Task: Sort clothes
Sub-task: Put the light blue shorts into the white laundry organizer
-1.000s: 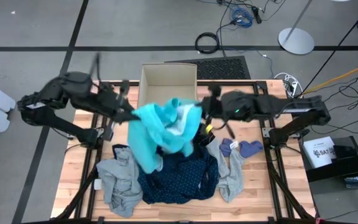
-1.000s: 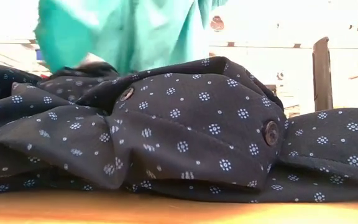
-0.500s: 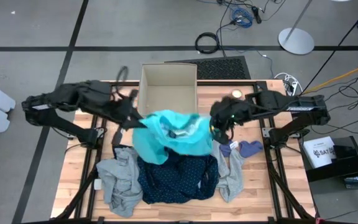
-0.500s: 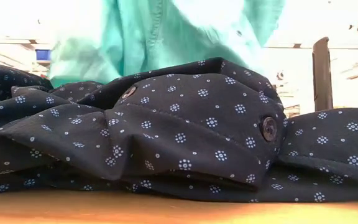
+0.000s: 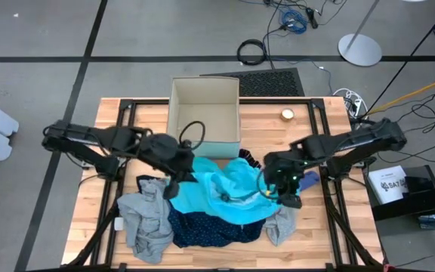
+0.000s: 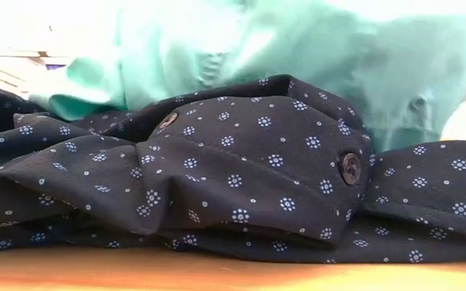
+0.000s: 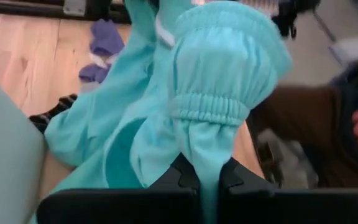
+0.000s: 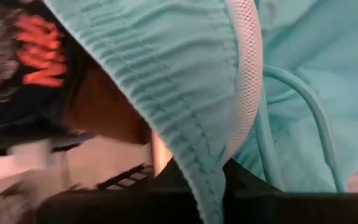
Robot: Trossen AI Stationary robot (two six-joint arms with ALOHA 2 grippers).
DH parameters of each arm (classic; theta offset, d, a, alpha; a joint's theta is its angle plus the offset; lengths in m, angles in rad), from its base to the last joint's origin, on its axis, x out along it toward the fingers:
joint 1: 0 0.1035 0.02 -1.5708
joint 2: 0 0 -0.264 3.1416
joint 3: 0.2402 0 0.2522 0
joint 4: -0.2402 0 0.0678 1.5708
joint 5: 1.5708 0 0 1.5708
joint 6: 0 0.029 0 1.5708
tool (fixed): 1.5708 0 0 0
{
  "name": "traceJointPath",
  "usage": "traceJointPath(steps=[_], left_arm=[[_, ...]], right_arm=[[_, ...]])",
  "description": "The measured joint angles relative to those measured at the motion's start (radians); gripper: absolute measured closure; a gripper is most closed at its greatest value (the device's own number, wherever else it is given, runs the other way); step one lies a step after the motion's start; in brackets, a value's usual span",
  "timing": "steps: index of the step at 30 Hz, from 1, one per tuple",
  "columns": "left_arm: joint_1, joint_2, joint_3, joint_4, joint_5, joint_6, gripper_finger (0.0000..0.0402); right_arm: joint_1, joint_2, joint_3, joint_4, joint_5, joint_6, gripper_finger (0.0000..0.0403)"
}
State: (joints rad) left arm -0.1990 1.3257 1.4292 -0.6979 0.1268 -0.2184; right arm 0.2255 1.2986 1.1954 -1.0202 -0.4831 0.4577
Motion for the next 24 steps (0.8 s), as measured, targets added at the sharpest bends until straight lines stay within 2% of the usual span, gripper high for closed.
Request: traceJointPath(steps=[3, 6, 9, 12, 16, 24], left_arm=[[-0.019, -0.002, -0.069, 0.168, -0.022, -0.062, 0.0398], [-0.031, 0.01, -0.112, 0.329, -0.094, -0.09, 0.0398], [-0.03, 0.04, -0.122, 0.447, -0.161, -0.091, 0.0398], [-0.03, 0.087, -0.122, 0.571, -0.175, -0.079, 0.0399], [-0.032, 0.161, -0.122, 0.717, -0.177, -0.072, 0.0399], [-0.016, 0.238, -0.122, 0.794, -0.214, -0.142, 0.0399]], right_arm=[[0.008, -0.145, -0.166, 0.163, 0.067, 0.049, 0.0403], [0.018, -0.308, -0.333, 0.391, 0.126, 0.13, 0.0403], [0.04, -0.44, -0.48, 0.575, 0.205, 0.228, 0.0402], [0.083, -0.533, -0.589, 0.687, 0.305, 0.265, 0.0402], [0.127, -0.593, -0.672, 0.752, 0.386, 0.238, 0.0402], [0.189, -0.61, -0.688, 0.78, 0.428, 0.129, 0.0402]])
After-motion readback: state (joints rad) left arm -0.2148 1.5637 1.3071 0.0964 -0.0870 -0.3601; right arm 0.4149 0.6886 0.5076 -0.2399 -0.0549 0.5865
